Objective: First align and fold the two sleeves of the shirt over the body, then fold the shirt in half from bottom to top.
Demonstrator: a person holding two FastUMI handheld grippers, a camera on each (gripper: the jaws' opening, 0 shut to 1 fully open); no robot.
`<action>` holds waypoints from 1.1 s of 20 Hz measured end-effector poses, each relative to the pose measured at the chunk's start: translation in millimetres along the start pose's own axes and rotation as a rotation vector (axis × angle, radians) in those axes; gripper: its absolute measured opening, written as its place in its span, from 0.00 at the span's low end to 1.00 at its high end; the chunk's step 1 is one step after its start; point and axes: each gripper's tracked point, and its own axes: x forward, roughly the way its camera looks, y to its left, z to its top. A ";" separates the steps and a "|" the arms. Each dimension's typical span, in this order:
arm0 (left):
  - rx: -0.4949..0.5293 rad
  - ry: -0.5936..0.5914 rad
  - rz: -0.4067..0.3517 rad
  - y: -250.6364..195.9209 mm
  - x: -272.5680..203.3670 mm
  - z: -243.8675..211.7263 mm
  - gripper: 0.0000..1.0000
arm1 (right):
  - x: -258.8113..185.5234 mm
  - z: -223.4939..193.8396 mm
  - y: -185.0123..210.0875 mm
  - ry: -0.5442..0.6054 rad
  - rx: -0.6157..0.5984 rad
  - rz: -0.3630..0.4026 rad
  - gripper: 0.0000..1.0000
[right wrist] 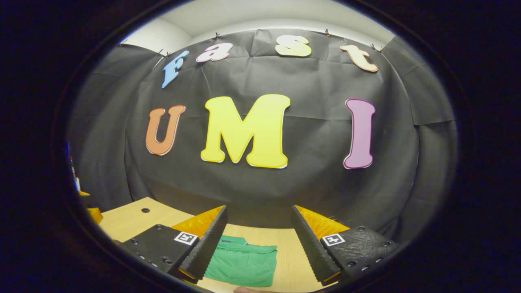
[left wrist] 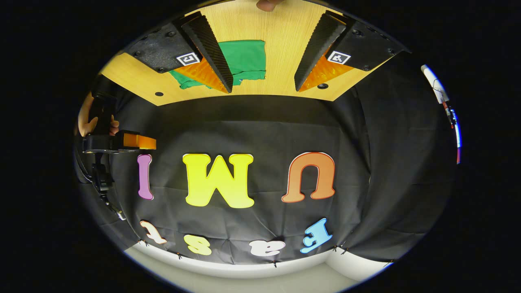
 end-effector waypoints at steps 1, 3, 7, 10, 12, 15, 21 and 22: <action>-0.003 -0.002 0.004 0.3 -0.5 0.2 1.00 | -1.2 -6.6 -0.7 0.030 -0.006 0.006 0.95; 0.010 0.006 -0.007 -6.6 1.5 -4.6 1.00 | -9.2 -14.1 -12.0 0.057 -0.029 -0.013 0.97; 0.035 0.015 -0.037 -22.6 -8.2 -9.1 0.98 | -51.1 -28.1 -26.7 0.062 -0.008 -0.022 0.95; 0.061 -0.013 -0.042 -32.2 -25.3 -6.1 0.98 | -94.8 -37.3 -33.5 0.045 0.004 -0.026 0.95; 0.062 -0.016 -0.046 -37.1 -42.5 -9.8 0.98 | -126.0 -46.3 -38.2 0.030 0.001 -0.037 0.95; 0.067 -0.018 -0.057 -48.9 -75.0 -18.7 0.98 | -171.0 -66.2 -39.4 0.016 -0.021 -0.045 0.95; 0.072 -0.023 -0.056 -56.1 -142.7 -34.2 0.98 | -263.1 -103.5 -33.0 -0.003 -0.060 -0.055 0.97; 0.066 -0.023 -0.056 -57.5 -153.4 -36.3 0.98 | -276.7 -110.6 -33.3 -0.003 -0.054 -0.055 0.97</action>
